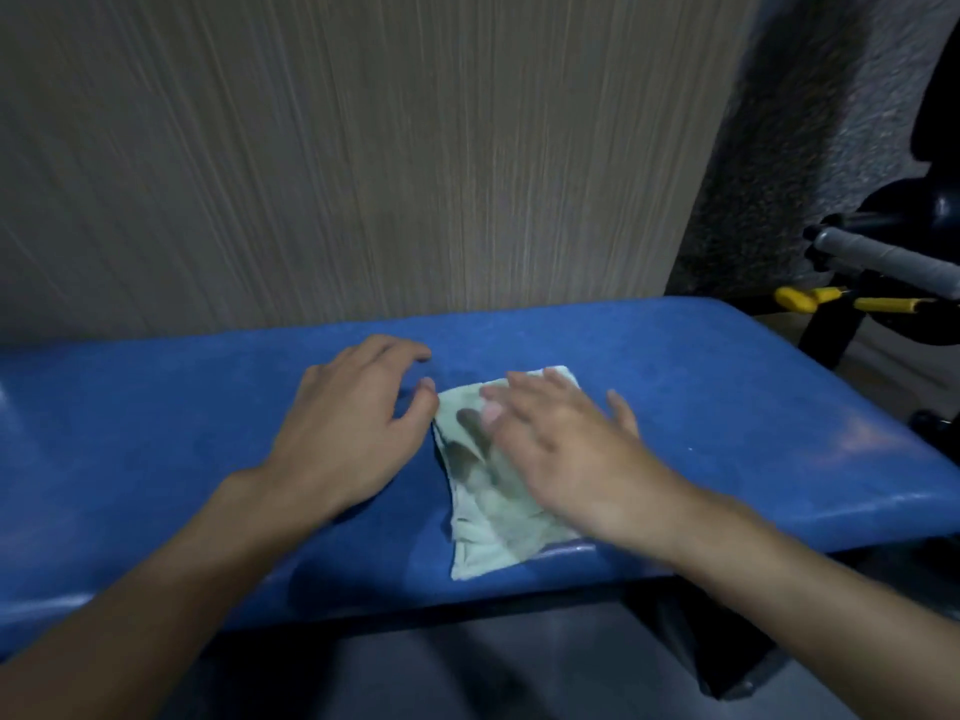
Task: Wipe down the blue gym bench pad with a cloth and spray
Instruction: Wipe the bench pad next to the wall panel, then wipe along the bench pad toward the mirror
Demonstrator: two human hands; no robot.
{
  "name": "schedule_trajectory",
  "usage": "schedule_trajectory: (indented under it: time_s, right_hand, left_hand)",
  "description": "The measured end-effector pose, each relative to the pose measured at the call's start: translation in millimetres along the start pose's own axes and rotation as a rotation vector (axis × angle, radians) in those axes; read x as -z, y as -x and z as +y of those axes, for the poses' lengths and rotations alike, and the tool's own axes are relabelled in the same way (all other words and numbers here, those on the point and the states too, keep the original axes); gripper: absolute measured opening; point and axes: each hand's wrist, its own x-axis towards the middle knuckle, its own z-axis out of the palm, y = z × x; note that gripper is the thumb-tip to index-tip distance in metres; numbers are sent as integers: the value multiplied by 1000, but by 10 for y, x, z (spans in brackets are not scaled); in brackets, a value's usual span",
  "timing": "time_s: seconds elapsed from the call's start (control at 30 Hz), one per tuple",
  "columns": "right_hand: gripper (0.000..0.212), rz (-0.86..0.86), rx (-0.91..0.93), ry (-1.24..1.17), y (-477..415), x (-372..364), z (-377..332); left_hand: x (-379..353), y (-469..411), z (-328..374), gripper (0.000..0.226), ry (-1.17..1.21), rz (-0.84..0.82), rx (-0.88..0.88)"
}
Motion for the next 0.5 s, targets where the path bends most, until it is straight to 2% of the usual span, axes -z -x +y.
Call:
schedule_trajectory:
  time_s: [0.07, 0.13, 0.2, 0.33, 0.43, 0.5]
  right_hand:
    - [40, 185, -29, -106, 9, 246, 244]
    - [37, 239, -113, -39, 4, 385, 585]
    - [38, 190, -183, 71, 41, 375, 873]
    - [45, 105, -117, 294, 125, 253, 1154]
    - [51, 106, -81, 341, 52, 299, 1168]
    - [54, 26, -84, 311, -57, 286, 1149]
  left_hand:
    - [26, 68, 331, 51, 14, 60, -31]
    - [-97, 109, 683, 53, -58, 32, -127]
    - [-346, 113, 940, 64, -115, -44, -146]
    - [-702, 139, 1020, 90, -202, -320, -49]
    - [-651, 306, 871, 89, -248, -306, -48]
    - [-583, 353, 801, 97, -288, -309, 34]
